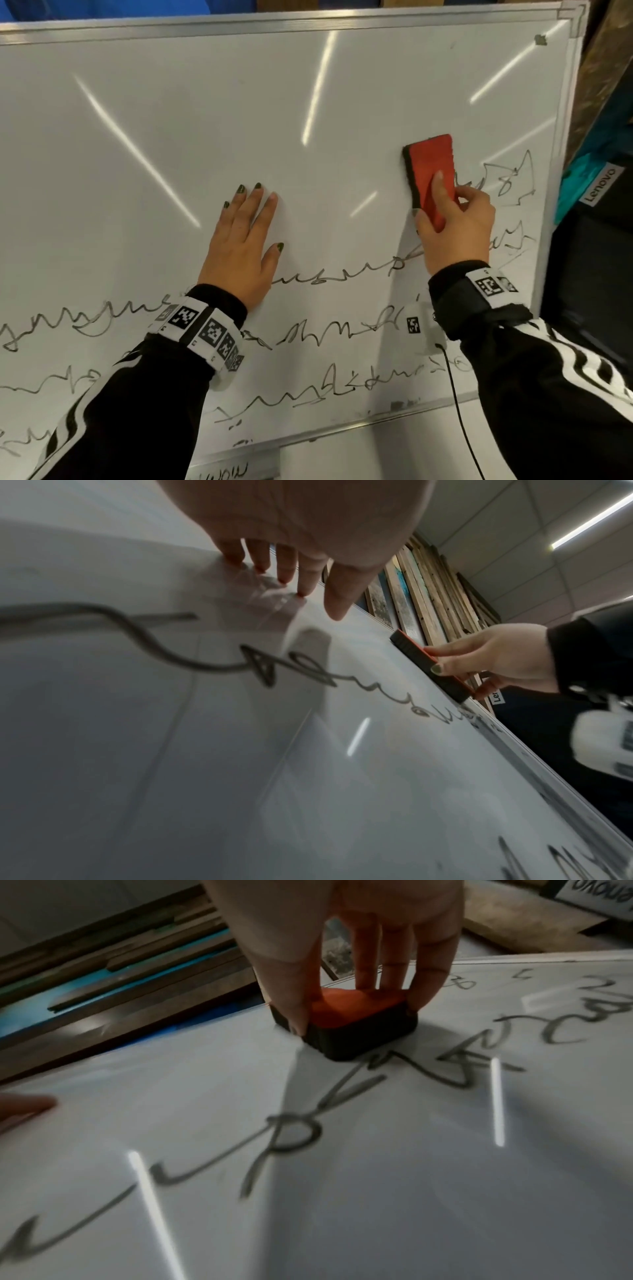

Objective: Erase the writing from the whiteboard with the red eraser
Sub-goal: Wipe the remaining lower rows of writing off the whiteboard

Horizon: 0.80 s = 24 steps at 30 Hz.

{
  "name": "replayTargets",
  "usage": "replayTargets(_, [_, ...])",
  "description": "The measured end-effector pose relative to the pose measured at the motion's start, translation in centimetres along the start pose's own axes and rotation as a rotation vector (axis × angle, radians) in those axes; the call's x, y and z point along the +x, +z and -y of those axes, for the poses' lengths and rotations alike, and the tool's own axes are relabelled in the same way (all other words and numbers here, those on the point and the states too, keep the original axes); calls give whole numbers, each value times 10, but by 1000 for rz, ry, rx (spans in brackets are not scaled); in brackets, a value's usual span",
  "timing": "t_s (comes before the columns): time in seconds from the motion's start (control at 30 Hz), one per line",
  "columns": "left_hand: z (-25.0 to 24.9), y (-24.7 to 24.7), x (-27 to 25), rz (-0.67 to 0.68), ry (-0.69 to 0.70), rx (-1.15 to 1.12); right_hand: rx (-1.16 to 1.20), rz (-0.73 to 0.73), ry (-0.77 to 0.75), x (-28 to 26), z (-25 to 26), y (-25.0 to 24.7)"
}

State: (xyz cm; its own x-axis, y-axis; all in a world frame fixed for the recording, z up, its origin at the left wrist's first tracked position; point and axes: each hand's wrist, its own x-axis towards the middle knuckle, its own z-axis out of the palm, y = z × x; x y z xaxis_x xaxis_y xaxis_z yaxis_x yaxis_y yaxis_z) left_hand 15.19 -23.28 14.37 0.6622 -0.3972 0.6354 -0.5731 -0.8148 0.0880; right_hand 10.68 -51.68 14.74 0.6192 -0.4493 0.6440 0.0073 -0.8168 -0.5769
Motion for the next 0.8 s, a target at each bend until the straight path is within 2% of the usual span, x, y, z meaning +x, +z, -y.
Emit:
replayTargets(0.13, [1,1,0,13,3,11,-15,37,-73,-41,5,11])
replayTargets(0.23, [2,1,0,16,3,23,-50,59,-178,-34,6,9])
replayTargets(0.33, [1,1,0,15,-2,24,-20,23,-80,-2,-1,0])
replayTargets(0.43, [1,0,1,25,-6,26,-17,-5,19,-1,-4,-2])
replayTargets(0.5, [2,0,1,30,-4,32,-34,24,-2,-20,0,1])
replayTargets(0.57, [3,1,1,37,-4,37,-56,78,-95,-35,4,4])
replayTargets(0.63, [2,1,1,37,-10,39,-99,88,-178,-26,4,2])
replayTargets(0.67, [1,1,1,35,-13,38,-103,69,-176,-14,3,-2])
replayTargets(0.8, [-2,-1,1,38,-18,32,-95,22,-4,28,-3,-15])
